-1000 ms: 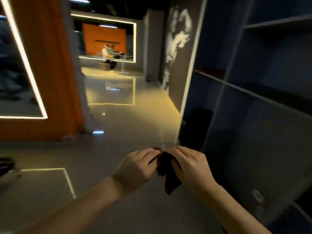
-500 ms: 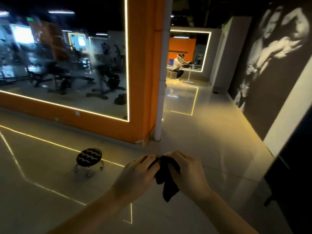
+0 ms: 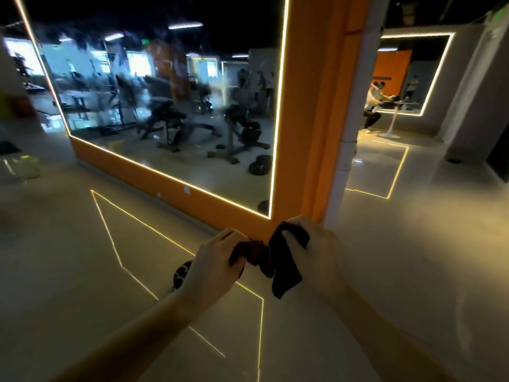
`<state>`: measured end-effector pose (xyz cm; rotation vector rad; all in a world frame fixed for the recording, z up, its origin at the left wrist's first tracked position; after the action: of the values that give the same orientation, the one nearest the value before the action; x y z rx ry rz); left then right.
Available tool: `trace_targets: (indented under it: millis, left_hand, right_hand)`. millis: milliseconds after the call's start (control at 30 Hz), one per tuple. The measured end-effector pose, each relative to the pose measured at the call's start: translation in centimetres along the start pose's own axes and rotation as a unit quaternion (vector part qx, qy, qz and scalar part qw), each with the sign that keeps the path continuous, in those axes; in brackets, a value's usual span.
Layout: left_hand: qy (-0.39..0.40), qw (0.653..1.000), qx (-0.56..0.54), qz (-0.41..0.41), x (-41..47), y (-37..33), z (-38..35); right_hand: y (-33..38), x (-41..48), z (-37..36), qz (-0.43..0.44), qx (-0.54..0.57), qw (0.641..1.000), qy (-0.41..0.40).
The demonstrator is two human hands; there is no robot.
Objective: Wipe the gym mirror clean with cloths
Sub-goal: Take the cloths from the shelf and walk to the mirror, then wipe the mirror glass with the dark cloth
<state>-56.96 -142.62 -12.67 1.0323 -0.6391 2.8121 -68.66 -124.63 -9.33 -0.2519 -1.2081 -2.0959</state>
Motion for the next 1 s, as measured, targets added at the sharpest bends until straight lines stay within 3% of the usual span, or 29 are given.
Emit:
trace_targets:
  millis: [167, 400, 533, 733, 900, 1000]
  left_hand:
    - [0.038, 0.998, 0.003, 0.051, 7.2, 10.3, -3.1]
    - [0.144, 0.984, -0.050, 0.098, 16.8, 26.9, -10.8]
    - [0.222, 0.946, -0.151, 0.181, 21.2, 37.3, -16.9]
    - [0.336, 0.895, -0.194, 0.221, 26.4, 48.1, -26.2]
    - [0.484, 0.815, -0.193, 0.256, 29.0, 55.8, -33.6]
    - [0.481, 0.779, -0.264, 0.304, 31.2, 59.8, -34.7]
  right_hand:
    - [-2.8, 11.7, -4.6, -0.035, 0.025, 0.999, 0.016]
    - [-10.2, 26.6, -13.5, -0.157, 0.045, 0.984, 0.069]
    - [-15.0, 32.4, -19.0, -0.229, 0.049, 0.971, 0.056]
    - [-21.9, 38.2, -26.5, -0.294, 0.033, 0.953, 0.069]
    - [-28.0, 42.3, -33.4, -0.360, 0.044, 0.926, 0.109]
    - [-31.5, 45.8, -37.2, -0.431, 0.091, 0.888, 0.132]
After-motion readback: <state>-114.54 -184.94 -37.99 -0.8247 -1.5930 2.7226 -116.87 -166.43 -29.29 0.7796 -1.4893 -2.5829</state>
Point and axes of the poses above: each hand's wrist, its own x-axis towards the middle knuckle, its own z-axis out of the back of the hand, y = z × x, the point moved 3 cm from there along x, towards the middle knuckle, and after that the axes turned 10 degrees about -z, right-handed, at the moved point
